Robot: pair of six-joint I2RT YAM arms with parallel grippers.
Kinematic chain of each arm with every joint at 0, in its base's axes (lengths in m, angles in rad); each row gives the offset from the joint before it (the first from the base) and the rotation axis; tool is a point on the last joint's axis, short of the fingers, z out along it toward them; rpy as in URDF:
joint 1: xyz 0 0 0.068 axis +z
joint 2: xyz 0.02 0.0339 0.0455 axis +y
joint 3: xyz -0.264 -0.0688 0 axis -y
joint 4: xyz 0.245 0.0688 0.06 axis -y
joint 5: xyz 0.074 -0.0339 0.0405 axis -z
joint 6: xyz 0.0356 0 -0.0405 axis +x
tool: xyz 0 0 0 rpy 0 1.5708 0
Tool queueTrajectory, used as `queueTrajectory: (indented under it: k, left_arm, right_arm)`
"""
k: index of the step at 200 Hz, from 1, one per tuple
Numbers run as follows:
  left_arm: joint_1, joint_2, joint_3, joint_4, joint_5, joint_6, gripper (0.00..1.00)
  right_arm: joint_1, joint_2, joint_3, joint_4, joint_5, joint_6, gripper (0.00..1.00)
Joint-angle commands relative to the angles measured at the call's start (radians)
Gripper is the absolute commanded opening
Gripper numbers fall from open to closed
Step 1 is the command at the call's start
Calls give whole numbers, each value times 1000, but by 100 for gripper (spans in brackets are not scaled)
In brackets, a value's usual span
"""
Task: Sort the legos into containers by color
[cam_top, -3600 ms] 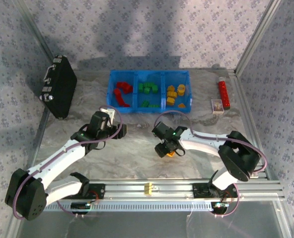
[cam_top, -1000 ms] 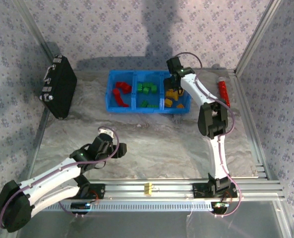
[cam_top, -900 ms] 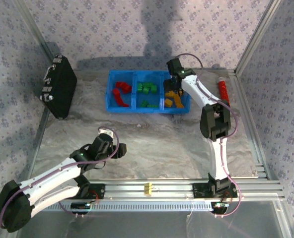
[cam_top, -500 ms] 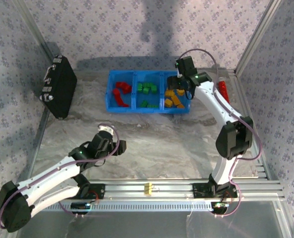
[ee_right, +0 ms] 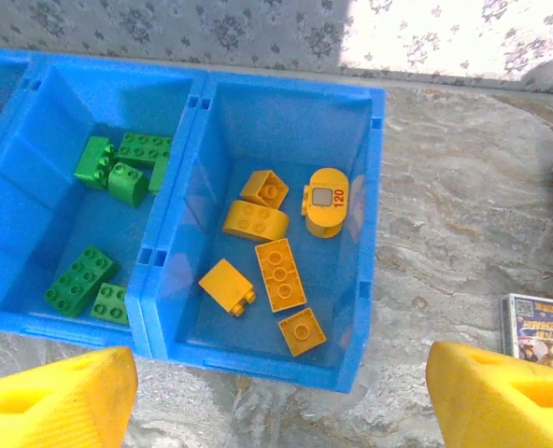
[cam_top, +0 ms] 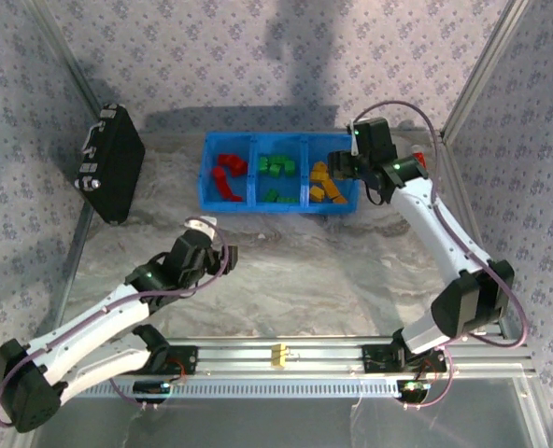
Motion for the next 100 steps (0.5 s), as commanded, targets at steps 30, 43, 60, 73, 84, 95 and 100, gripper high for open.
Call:
queueTrajectory:
  k: [30, 43, 60, 73, 84, 95, 100]
  left_arm:
    - [-5, -2, 51, -16, -123, 74, 81]
    - [-5, -20, 47, -12, -161, 93, 82]
    - [-4, -41, 36, 4, -219, 131, 84]
    - [-4, -54, 20, 24, -280, 167, 85]
    - [-5, -64, 5, 44, -332, 196, 85]
    - [-2, -70, -3, 57, -376, 222, 85]
    - [0, -71, -7, 62, -390, 236, 85]
  right_arm:
    - [-24, -119, -124, 67, 42, 21, 84]
    - [-33, -156, -160, 84, 54, 26, 84]
    - [-46, -199, -213, 113, 75, 34, 85]
    - [-50, -231, -252, 131, 111, 35, 85]
    - [-52, -256, -286, 146, 140, 29, 85]
    - [-52, -284, -341, 168, 185, 37, 85]
    - [-53, -301, -364, 184, 201, 39, 85]
